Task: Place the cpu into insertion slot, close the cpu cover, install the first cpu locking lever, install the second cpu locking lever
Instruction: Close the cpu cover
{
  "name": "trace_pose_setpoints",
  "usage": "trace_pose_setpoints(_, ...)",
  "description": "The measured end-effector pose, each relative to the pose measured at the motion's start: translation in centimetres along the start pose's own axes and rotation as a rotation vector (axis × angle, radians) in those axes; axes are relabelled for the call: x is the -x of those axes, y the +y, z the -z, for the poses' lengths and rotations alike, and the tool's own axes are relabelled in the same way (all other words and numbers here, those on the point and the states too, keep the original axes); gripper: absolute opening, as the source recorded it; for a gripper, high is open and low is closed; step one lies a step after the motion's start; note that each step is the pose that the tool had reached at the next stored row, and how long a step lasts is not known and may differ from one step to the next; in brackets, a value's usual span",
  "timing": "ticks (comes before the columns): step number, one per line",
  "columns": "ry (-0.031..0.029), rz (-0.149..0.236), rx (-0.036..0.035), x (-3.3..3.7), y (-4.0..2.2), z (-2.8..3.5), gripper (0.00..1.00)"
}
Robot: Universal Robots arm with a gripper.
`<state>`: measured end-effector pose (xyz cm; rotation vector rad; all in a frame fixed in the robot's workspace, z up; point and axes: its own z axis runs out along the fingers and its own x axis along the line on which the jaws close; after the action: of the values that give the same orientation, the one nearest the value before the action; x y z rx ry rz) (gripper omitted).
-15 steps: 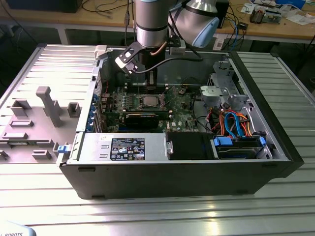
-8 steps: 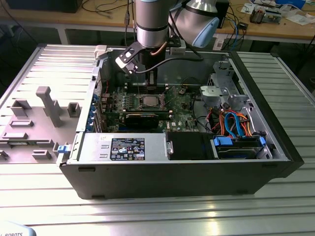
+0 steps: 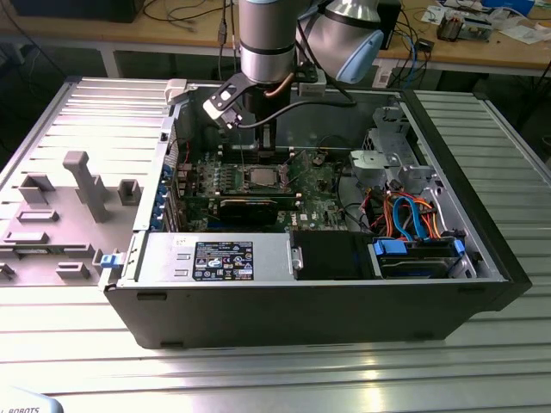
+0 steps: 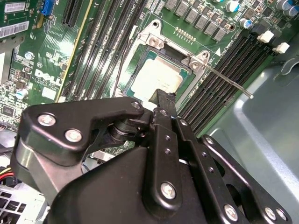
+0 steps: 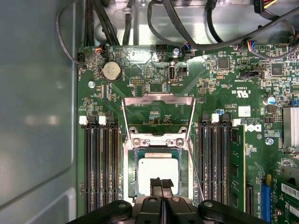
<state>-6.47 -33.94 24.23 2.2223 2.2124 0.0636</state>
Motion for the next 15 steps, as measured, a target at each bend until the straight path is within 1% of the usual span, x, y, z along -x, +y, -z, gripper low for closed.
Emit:
trace_pose_setpoints(2,-0.0002,0.000,-0.0002,0.00,0.01,0.29,0.11)
trace_pose_setpoints(4,-0.0001,0.000,0.0000,-0.02,0.02,0.83,0.11)
trace_pose_setpoints(9,-0.0001,0.000,-0.0001,-0.04,0.05,1.78,0.11)
trace_pose_setpoints(15,-0.0001,0.000,-0.0001,-0.05,0.06,1.96,0.11)
